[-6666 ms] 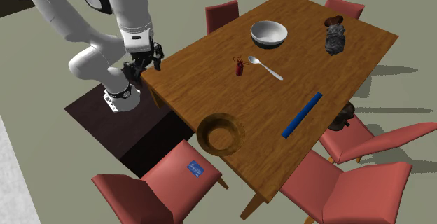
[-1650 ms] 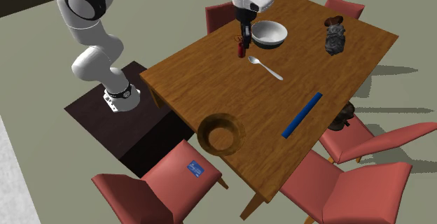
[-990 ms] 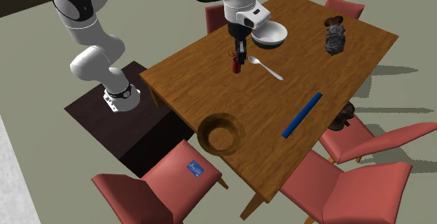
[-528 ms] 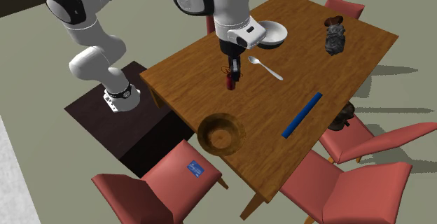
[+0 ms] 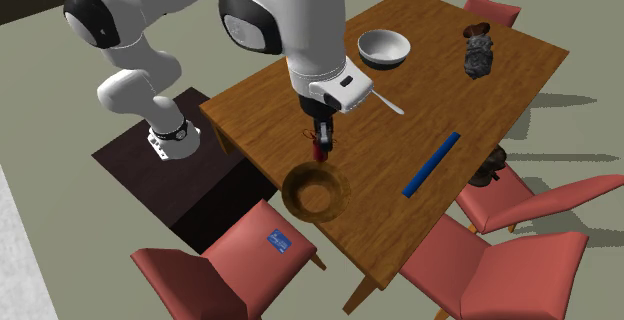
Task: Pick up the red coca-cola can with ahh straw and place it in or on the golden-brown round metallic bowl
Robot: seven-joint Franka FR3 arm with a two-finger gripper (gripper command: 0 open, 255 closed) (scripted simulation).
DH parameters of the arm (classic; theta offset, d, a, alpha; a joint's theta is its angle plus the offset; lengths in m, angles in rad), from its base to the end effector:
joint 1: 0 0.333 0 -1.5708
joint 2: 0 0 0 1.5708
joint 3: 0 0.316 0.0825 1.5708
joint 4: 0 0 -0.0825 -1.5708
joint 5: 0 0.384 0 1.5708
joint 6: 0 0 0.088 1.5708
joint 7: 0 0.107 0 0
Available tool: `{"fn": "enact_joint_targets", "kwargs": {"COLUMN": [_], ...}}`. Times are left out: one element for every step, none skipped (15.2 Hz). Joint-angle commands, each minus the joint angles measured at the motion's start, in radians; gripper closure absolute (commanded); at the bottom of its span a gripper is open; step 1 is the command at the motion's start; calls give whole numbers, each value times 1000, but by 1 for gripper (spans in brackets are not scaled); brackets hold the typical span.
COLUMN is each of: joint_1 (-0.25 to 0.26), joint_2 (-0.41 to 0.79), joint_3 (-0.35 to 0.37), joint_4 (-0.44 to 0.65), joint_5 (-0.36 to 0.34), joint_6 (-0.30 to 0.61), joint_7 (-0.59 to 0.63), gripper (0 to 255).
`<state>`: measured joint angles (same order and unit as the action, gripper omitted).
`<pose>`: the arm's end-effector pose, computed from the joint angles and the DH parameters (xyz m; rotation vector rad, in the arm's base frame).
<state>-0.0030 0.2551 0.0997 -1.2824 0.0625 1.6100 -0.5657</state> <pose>0.6331 0.0588 0.6139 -2.9057 -0.9922 -0.1416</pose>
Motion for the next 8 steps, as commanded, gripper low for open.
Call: {"fn": "enact_joint_targets", "kwargs": {"joint_1": [-28, -38, -38, -39, -39, -39, -39, -40], "joint_2": [27, 41, 35, 30, 25, 21, 16, 13], "joint_3": [-15, -21, -20, -21, -21, -21, -21, -21], "joint_4": [38, 60, 37, 16, -5, -25, -45, -64], "joint_5": [5, 6, 7, 7, 8, 8, 8, 9], "joint_6": [-14, -23, -7, 9, 25, 41, 56, 71], "joint_7": [-44, -58, -60, -61, -62, -64, -65, -66], "gripper": [255, 255, 255, 255, 255, 255, 255, 255]}}
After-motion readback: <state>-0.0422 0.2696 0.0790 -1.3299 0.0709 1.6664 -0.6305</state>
